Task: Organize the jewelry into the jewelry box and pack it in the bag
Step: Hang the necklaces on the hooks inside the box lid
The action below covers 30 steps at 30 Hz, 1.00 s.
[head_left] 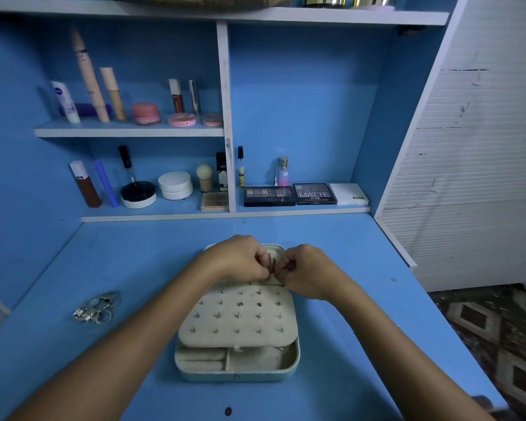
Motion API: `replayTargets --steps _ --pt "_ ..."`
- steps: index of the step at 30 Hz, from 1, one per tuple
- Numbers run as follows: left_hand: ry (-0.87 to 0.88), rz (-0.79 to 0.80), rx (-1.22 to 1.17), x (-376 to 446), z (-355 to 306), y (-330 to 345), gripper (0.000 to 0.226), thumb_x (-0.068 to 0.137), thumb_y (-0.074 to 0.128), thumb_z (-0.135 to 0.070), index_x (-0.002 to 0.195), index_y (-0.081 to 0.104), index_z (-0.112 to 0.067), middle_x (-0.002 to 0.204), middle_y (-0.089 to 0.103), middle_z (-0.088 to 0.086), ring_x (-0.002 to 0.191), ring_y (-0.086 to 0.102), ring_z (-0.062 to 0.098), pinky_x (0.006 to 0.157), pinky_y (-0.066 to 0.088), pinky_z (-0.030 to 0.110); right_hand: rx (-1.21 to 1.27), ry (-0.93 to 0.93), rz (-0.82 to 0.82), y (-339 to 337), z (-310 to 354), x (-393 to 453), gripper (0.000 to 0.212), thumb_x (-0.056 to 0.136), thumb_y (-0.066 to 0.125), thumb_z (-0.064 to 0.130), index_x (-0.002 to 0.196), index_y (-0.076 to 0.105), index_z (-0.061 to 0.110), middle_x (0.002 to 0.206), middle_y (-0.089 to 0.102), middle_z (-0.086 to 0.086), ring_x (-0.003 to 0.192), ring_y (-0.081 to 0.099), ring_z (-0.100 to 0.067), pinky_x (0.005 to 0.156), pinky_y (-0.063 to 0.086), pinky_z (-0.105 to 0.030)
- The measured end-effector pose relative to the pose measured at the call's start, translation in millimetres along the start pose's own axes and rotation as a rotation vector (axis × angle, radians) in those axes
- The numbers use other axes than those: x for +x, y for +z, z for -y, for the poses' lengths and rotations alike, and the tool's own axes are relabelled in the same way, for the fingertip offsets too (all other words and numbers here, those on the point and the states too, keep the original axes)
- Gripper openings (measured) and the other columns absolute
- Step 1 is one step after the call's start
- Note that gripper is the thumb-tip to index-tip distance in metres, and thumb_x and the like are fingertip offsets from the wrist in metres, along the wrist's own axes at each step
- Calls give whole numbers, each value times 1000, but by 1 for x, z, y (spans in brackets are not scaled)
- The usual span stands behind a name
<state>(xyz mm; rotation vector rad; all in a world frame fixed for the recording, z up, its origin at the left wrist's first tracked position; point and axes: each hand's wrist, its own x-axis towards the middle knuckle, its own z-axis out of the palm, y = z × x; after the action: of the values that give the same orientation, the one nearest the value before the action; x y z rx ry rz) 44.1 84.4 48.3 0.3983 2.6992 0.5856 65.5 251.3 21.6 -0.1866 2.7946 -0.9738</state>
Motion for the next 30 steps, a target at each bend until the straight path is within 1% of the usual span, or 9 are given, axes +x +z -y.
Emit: replayTargets --steps 3,5,7,9,11,16,20,25,30 --pt "38 -39 5 -3 3 3 9 85 68 -23 86 73 -30 83 65 -17 89 62 7 81 51 23 25 2 -26 1 -2 0 13 88 64 22 83 75 21 86 72 5 82 66 -13 62 50 -17" --pt "57 -72 24 -4 4 6 8 87 67 -24 88 73 -30 87 67 -15 99 62 7 80 48 20 21 -3 -17 0 -3 -1 14 89 63 23 85 76 20 87 73 3 83 66 -15 66 52 -21" --pt "79 -104 56 -5 4 8 9 88 66 -24 89 73 -30 90 68 -13 102 62 7 72 42 14 9 -13 -2 -2 -5 -2 15 91 62 24 88 77 20 89 74 1 84 66 -17 72 55 -26" --pt "94 -125 63 -6 4 10 10 90 65 -25 93 74 -28 90 68 -12 96 62 7 63 37 8 1 -43 -1 -6 -7 -5 16 93 62 24 90 77 20 90 73 3 81 65 -14 74 55 -26" --pt "115 -151 66 -6 3 10 11 90 65 -25 94 75 -27 91 68 -11 86 61 6 58 35 8 5 -86 -28 -11 -11 -10 15 95 61 25 93 76 22 91 72 6 75 61 -5 67 49 -14" --pt "197 -208 1 -4 -9 12 10 89 66 -25 85 75 -26 82 69 -12 67 55 -9 57 38 4 26 -97 -99 -31 -24 -26 11 96 61 29 93 71 33 91 68 13 72 57 1 61 39 -5" --pt "237 -183 -49 -2 -28 18 9 89 67 -28 82 73 -28 73 66 -15 62 54 -14 54 36 6 -18 -50 -127 -45 -37 -41 11 95 62 31 95 72 33 90 69 15 74 61 0 62 42 -8" --pt "305 -117 -53 -2 -50 32 7 88 70 -32 82 73 -29 83 69 -12 63 54 -13 55 37 6 -50 16 -163 -57 -59 -64 8 93 65 30 91 73 32 89 70 15 70 60 3 56 43 -5" --pt "369 -38 -8 2 -76 49 5 88 70 -28 84 74 -28 79 69 -13 60 54 -12 58 36 4 -109 99 -168 -65 -74 -83 6 92 68 25 89 73 27 83 69 15 58 59 2 53 41 -6"
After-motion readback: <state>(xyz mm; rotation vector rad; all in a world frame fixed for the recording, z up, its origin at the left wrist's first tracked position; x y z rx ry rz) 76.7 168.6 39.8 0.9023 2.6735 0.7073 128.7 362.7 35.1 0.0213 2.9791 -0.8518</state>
